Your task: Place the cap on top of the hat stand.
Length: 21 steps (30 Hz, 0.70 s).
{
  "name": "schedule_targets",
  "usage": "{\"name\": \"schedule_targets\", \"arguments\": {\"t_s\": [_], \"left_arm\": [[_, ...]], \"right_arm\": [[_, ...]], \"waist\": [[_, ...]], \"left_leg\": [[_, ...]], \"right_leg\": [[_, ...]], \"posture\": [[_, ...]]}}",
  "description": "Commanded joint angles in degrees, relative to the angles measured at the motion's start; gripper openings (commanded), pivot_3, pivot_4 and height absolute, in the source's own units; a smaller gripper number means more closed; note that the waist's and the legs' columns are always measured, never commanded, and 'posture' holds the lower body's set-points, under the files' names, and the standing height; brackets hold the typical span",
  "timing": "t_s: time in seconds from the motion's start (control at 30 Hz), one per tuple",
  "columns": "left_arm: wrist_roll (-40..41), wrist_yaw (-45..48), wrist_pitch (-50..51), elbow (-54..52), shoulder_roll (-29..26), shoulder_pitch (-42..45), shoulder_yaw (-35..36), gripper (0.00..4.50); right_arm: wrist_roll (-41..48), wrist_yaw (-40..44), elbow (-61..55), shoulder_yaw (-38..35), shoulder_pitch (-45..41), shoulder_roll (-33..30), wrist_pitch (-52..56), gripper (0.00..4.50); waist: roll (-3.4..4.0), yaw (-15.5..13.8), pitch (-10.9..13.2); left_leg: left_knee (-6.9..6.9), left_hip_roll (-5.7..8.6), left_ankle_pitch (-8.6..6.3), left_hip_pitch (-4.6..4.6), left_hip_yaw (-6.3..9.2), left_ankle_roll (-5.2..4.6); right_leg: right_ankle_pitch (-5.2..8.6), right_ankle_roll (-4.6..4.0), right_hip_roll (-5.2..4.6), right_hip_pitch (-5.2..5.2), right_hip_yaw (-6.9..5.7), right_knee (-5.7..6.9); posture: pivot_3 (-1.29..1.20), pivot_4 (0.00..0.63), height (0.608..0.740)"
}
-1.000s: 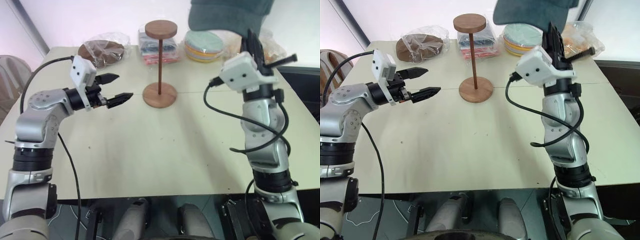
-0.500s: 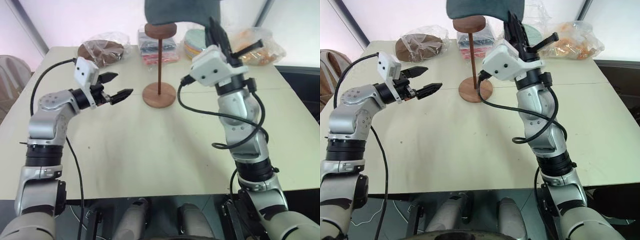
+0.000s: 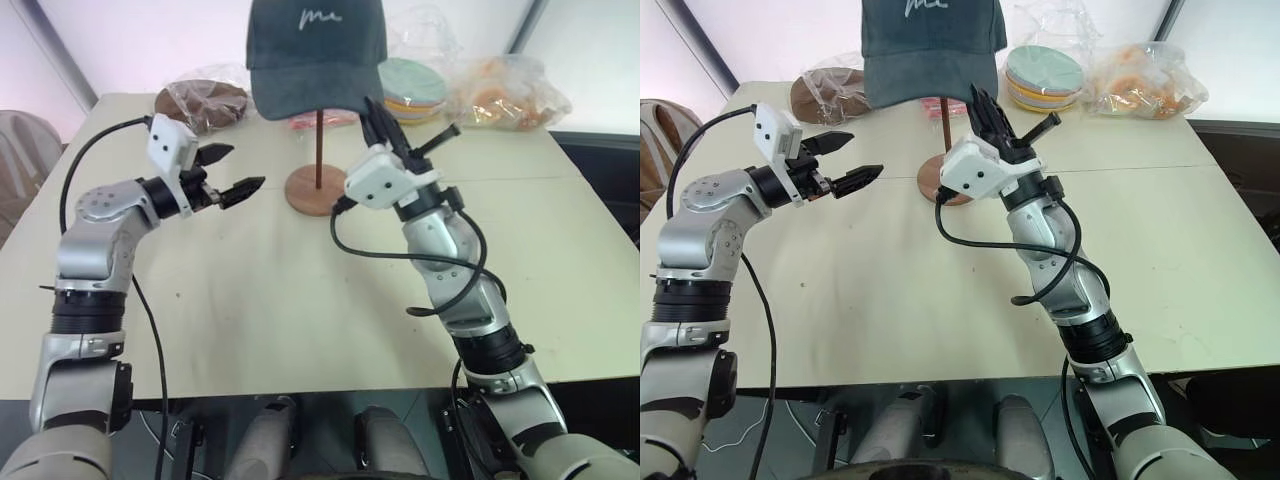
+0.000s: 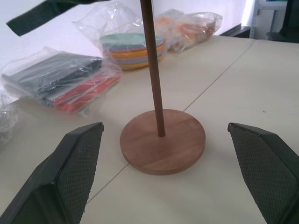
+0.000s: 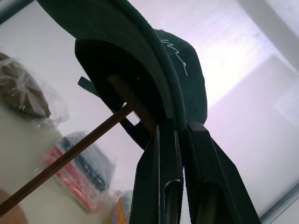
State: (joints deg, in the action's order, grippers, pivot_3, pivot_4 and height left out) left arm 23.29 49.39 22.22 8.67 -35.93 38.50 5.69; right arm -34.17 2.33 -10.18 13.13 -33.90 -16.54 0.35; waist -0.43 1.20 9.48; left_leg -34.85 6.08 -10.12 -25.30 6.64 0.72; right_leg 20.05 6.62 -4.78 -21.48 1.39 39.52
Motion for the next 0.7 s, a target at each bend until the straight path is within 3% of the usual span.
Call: {"name": "schedule_targets", "arguments": {"t_s": [0.03,0.33,0.7], "left_arm": [[0.46,-0.61,0.17,-2.66,-1.20,0.11,2.16,4.50],[0.69,-0.86,1.25,-4.19,-2.06,-0.70,2.60,4.50],[0.52,-0.44,1.86,-4.27,-2.41,-0.76,2.09,4.50]], "right_arm": [[-0.71,-3.15,1.50,-0.24,-0.48,0.35,-3.34,0.13],[-3.22,-7.29,6.96,0.79,1.45,0.20,-7.71,0.13],[-3.28,-4.91,4.19,1.44,6.39,-0.40,-7.98,0.13]], "waist": [[0.00,0.01,0.00],[0.00,-0.02,0.00],[0.00,-0.02,0.00]], "left_leg": [[0.00,0.00,0.00,0.00,0.00,0.00],[0.00,0.00,0.01,0.00,0.00,0.02],[-0.01,-0.01,0.01,0.00,0.00,0.02]], "right_leg": [[0.00,0.00,0.01,0.00,0.00,0.00],[0.00,0.00,0.02,0.01,0.01,0.00],[0.00,0.00,0.04,0.01,0.02,0.00]], "posture": [[0.00,0.150,0.740],[0.00,0.150,0.740],[0.00,0.150,0.740]]}}
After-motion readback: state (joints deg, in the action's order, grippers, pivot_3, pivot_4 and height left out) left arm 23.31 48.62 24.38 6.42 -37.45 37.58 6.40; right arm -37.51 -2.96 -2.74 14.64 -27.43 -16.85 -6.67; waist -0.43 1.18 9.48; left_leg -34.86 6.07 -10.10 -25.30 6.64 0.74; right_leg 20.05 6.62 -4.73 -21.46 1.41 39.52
